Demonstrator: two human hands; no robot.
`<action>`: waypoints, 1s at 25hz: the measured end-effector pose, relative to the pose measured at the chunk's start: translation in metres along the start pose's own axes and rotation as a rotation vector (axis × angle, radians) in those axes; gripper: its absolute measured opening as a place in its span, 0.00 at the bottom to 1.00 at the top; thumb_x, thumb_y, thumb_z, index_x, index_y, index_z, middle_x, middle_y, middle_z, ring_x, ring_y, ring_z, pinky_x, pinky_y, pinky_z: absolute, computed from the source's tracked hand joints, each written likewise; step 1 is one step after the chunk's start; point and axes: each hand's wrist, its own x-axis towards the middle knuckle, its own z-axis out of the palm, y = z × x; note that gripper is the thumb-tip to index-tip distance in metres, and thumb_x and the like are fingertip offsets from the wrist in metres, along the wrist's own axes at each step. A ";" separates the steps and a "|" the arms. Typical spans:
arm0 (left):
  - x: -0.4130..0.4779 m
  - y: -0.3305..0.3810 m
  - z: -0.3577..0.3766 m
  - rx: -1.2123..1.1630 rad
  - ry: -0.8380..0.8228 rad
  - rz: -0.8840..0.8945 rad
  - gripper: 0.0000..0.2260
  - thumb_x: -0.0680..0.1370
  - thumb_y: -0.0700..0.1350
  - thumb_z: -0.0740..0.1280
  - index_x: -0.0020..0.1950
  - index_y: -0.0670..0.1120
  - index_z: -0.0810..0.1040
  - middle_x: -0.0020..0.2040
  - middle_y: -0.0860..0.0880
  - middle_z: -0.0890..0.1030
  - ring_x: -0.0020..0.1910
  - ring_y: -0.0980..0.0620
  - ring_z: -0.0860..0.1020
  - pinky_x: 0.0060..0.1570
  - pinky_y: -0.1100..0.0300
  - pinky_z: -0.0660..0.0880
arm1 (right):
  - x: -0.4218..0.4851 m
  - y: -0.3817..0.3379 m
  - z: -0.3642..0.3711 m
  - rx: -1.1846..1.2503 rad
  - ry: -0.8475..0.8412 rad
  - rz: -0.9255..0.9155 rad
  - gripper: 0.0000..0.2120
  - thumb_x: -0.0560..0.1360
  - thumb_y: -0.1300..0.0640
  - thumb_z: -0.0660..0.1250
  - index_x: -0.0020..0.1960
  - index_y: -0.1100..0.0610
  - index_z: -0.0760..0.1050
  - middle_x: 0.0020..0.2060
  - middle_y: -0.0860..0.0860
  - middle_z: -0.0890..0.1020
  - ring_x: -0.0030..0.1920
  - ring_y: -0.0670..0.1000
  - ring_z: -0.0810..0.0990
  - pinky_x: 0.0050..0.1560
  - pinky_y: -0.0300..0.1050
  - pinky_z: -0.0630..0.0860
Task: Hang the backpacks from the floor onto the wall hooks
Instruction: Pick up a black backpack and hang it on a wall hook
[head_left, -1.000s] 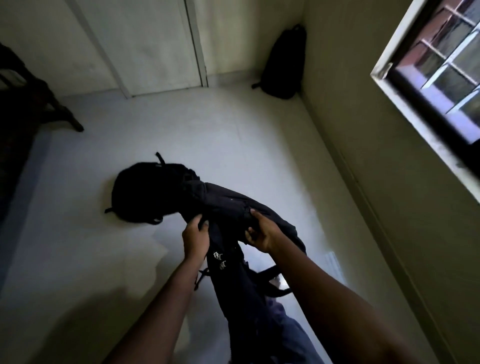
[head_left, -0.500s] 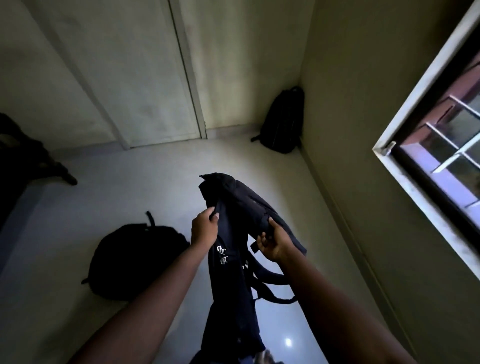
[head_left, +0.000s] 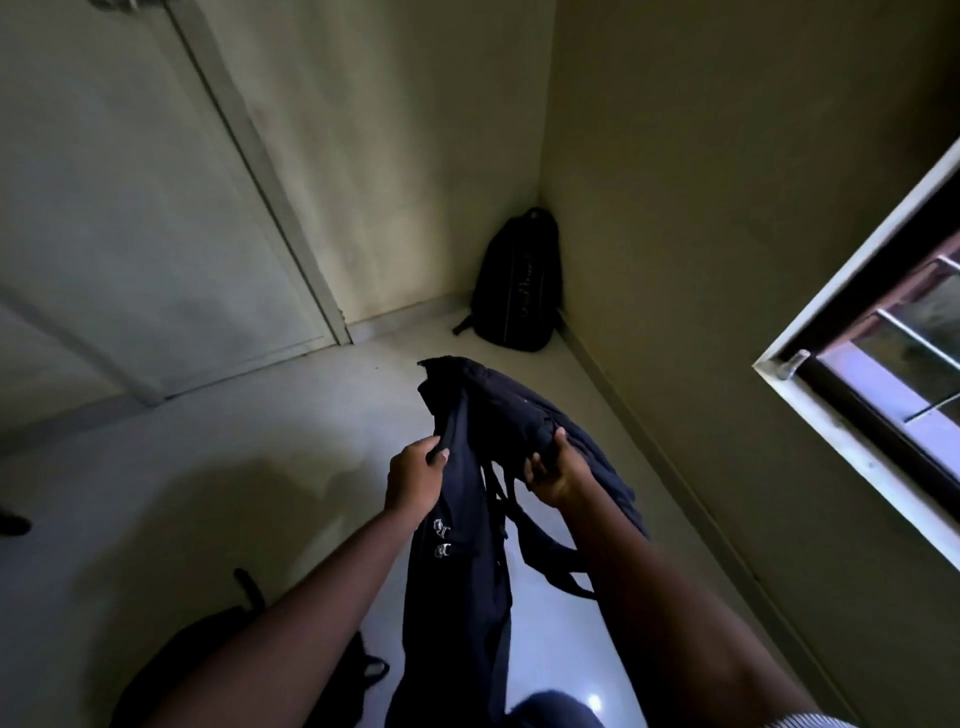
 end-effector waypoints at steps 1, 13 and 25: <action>0.018 0.004 0.000 0.009 -0.022 0.017 0.16 0.78 0.42 0.62 0.66 0.39 0.73 0.64 0.40 0.78 0.63 0.42 0.76 0.61 0.52 0.73 | 0.011 -0.008 0.009 0.021 0.000 -0.012 0.24 0.76 0.45 0.62 0.68 0.56 0.68 0.35 0.52 0.72 0.34 0.48 0.72 0.26 0.38 0.78; 0.210 0.062 -0.031 0.033 -0.130 0.172 0.15 0.77 0.40 0.63 0.64 0.40 0.75 0.62 0.41 0.79 0.61 0.44 0.77 0.61 0.53 0.73 | 0.093 -0.073 0.182 -0.671 -0.245 -0.281 0.29 0.66 0.33 0.67 0.57 0.53 0.78 0.56 0.52 0.81 0.55 0.52 0.79 0.54 0.46 0.75; 0.345 0.124 -0.124 -0.431 -0.169 -0.011 0.22 0.72 0.56 0.68 0.63 0.47 0.73 0.58 0.49 0.78 0.60 0.47 0.77 0.60 0.47 0.75 | 0.101 -0.132 0.350 -0.901 -0.077 -0.676 0.17 0.74 0.50 0.67 0.54 0.64 0.78 0.48 0.59 0.83 0.46 0.54 0.81 0.46 0.47 0.76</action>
